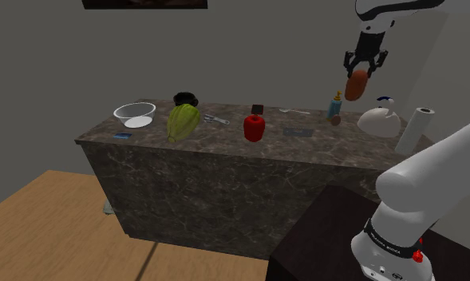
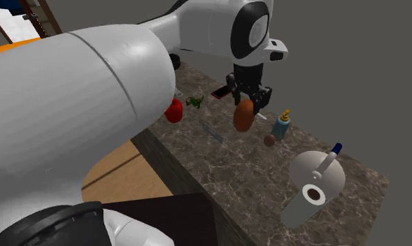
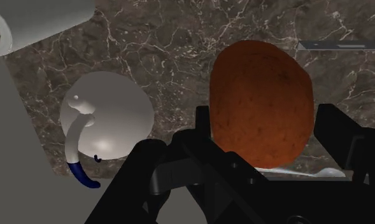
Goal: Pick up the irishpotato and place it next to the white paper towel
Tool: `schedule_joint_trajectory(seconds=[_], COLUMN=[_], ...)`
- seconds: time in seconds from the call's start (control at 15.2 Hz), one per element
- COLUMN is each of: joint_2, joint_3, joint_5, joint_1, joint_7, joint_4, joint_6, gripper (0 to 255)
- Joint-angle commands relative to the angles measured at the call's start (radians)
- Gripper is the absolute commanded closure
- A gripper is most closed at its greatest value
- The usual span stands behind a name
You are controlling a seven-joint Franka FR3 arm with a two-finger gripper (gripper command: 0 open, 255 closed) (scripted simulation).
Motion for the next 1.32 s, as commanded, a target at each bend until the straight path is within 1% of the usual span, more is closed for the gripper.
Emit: schedule_joint_trajectory(seconds=[0.0,0.53,0.92,0.99,1.25], joint_2=[-0.048,-0.214,-0.306,-0.31,-0.324], joint_3=[-0.019,-0.106,-0.186,-0.191,-0.2], joint_5=[-0.017,-0.093,-0.156,-0.159,-0.171], joint_1=[-0.017,-0.09,-0.147,-0.15,-0.156], joint_7=[-0.029,-0.164,-0.282,-0.288,-0.281], joint_4=[-0.044,-0.15,-0.182,-0.182,-0.244], joint_6=[0.003,-0.028,-0.058,-0.059,-0.011], gripper=[255,255,255,255,255])
